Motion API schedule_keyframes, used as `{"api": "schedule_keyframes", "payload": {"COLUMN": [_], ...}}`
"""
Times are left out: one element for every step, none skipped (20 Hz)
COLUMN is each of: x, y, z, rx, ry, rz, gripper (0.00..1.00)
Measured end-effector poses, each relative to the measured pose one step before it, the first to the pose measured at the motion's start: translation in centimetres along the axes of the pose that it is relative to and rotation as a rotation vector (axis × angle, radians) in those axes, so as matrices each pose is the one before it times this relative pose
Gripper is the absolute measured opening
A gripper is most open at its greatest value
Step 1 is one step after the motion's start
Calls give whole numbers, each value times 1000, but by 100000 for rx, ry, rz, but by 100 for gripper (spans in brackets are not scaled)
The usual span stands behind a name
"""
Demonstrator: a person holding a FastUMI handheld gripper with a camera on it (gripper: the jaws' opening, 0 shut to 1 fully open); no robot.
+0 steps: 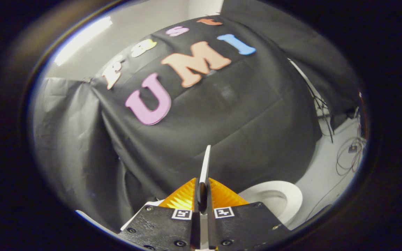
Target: Open the toilet lid.
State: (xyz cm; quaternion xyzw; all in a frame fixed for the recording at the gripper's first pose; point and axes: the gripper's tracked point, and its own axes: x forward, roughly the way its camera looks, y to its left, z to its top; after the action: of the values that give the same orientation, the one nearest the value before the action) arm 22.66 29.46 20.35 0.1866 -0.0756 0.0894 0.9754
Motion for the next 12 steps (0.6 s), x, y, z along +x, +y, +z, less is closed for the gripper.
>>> {"api": "schedule_keyframes", "payload": {"x": [402, 370, 322, 292, -19, 116, 194, 117, 368, 639, 630, 339], "y": [1879, 1863, 1855, 1550, 1300, 1364, 1704, 1736, 1117, 1188, 1030, 1357], "z": [49, 176, 115, 123, 59, 41, 108, 274, -450, -456, -692, -524], "rx": [-7467, -6288, -5017, -3931, -3674, -4266, -4706, -3216, -2097, -1179, -511, -1145], "ry": [-330, -3, 35, 275, 494, 596, 486, 80, 333, -210, 110, 209], "rz": [1256, 2063, 2304, 2034, 1841, 2196, 2744, 3411, 3368, 3131, 2596, 2598], "gripper": [8, 8, 8, 9, 9, 9, 9, 9, 9, 9, 9, 9]}}
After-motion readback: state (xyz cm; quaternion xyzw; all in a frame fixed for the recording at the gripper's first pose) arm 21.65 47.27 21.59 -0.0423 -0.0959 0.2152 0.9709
